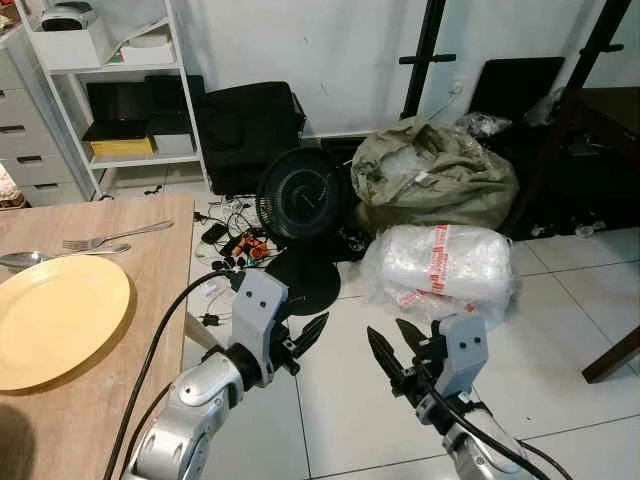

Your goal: Setting the table

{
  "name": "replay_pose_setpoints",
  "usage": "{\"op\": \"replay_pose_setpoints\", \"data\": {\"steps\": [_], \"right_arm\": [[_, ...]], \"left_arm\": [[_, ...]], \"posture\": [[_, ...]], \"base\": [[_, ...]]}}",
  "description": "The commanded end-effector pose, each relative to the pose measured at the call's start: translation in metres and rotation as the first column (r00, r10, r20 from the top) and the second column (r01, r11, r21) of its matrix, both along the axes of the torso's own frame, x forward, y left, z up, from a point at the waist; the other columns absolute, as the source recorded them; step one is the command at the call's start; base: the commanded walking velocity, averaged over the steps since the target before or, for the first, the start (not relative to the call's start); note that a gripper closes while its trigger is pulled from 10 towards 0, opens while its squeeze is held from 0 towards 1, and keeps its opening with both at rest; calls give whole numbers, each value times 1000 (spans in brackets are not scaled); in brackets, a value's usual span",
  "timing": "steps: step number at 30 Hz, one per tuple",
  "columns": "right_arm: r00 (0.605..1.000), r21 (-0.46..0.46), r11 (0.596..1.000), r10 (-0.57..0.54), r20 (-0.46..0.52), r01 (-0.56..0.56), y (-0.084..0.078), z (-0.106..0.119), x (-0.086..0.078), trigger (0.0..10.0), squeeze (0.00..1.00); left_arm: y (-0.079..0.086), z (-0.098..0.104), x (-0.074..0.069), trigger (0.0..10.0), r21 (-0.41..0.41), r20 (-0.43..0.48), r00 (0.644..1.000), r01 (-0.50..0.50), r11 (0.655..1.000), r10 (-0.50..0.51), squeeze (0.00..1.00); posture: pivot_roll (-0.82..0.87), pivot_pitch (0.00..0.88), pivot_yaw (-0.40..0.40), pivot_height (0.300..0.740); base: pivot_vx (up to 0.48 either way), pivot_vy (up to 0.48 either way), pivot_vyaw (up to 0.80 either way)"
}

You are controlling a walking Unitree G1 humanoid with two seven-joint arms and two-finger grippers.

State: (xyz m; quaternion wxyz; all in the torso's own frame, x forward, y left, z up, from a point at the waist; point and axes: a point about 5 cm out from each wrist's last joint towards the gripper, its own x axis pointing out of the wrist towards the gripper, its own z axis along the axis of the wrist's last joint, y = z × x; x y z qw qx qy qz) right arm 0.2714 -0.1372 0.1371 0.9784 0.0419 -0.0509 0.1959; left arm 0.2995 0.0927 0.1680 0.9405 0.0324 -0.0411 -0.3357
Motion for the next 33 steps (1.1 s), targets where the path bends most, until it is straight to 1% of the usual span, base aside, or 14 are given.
{"op": "replay_pose_setpoints", "data": {"steps": [1, 13, 24, 33], "right_arm": [[1000, -3, 1000, -8, -7, 8, -2, -1, -2, 10000, 0], [1000, -4, 1000, -14, -10, 14, -3, -1, -3, 10000, 0], [999, 12, 999, -36, -21, 36, -4, -5, -4, 10000, 0], [999, 17, 999, -41, -26, 42, -4, -6, -5, 10000, 0]], "left_arm": [[0, -6, -1, 10000, 10, -23, 1000, 6, 1000, -6, 0], [0, -6, -1, 10000, 12, -25, 1000, 0, 1000, 0, 0], [1, -6, 5, 10000, 33, -13, 1000, -24, 999, 24, 0], [3, -7, 5, 10000, 48, -14, 999, -34, 998, 34, 0]], "posture": [[-84, 178, 90, 740], [-77, 174, 83, 740], [-45, 149, 97, 740], [-39, 146, 98, 740]], "base": [[0, 0, 0], [0, 0, 0], [0, 0, 0], [0, 0, 0]]}}
